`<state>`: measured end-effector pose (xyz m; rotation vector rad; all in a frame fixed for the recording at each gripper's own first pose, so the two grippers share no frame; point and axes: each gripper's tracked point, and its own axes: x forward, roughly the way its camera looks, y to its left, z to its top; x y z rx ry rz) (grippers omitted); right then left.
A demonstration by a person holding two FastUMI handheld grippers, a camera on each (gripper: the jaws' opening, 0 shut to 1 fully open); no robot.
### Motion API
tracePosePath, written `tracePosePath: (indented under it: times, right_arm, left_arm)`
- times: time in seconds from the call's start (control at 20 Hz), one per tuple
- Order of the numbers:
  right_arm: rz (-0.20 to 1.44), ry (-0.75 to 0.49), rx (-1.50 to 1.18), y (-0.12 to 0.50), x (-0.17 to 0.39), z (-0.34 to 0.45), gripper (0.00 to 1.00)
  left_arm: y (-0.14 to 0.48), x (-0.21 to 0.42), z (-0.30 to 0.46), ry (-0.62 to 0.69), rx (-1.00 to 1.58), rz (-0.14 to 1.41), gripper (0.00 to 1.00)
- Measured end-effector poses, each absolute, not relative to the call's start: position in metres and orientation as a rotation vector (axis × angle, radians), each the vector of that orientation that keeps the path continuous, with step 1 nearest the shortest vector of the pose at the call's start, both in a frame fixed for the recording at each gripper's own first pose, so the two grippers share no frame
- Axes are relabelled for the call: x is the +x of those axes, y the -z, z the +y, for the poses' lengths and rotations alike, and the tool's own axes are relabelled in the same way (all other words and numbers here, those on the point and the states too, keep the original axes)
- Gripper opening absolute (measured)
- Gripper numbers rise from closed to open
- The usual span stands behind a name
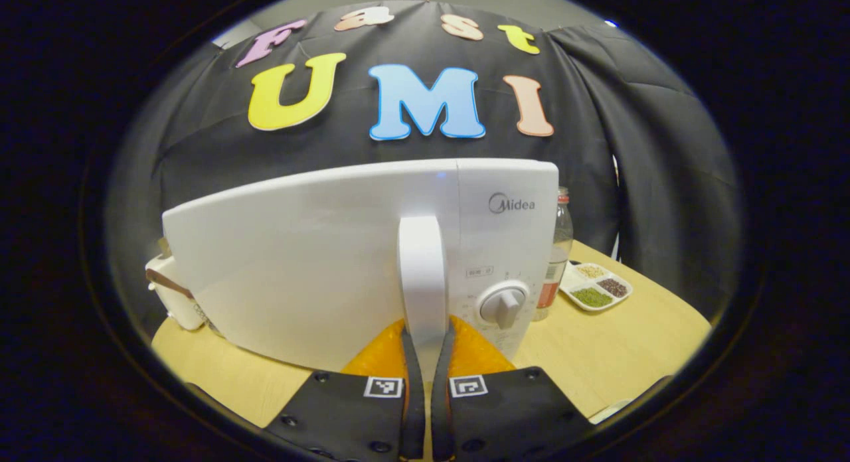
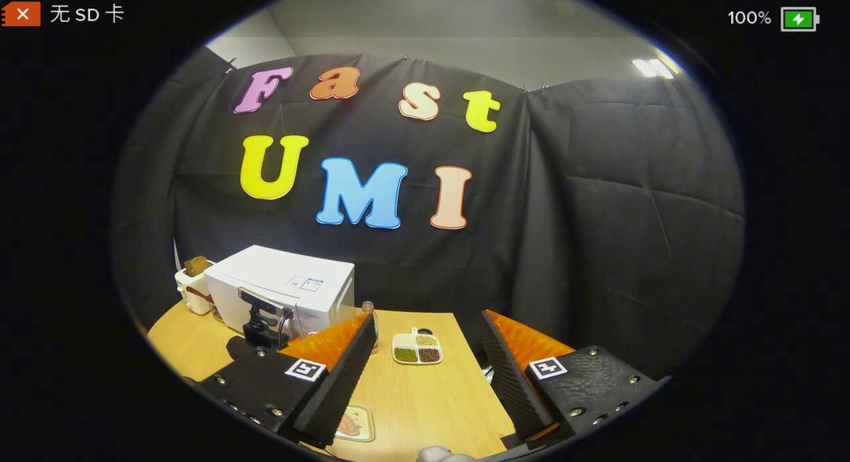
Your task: Open the microwave oven with the left hand, put the food in, and close the microwave oven.
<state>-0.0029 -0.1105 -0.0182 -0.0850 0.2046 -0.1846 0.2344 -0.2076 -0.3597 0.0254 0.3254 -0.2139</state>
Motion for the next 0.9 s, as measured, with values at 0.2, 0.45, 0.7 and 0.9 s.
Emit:
tracePosePath:
  times: [0.2,0.45,0.7,0.9]
  right_arm:
    - [0.208,0.145,-0.056,0.021,-0.003,-0.105,0.96]
    - [0.186,0.064,-0.032,0.012,-0.004,-0.087,0.95]
    - [0.176,0.019,-0.049,0.013,-0.012,-0.071,0.96]
    - [0.186,-0.020,-0.050,0.021,-0.021,-0.059,0.95]
  left_arm:
    - [0.356,0.190,-0.185,0.230,0.054,0.305,0.12]
    - [0.353,0.159,-0.161,0.190,0.044,0.330,0.25]
    - [0.351,0.146,-0.128,0.125,0.013,0.345,1.00]
    - [0.346,0.117,-0.108,0.101,0.115,0.326,1.00]
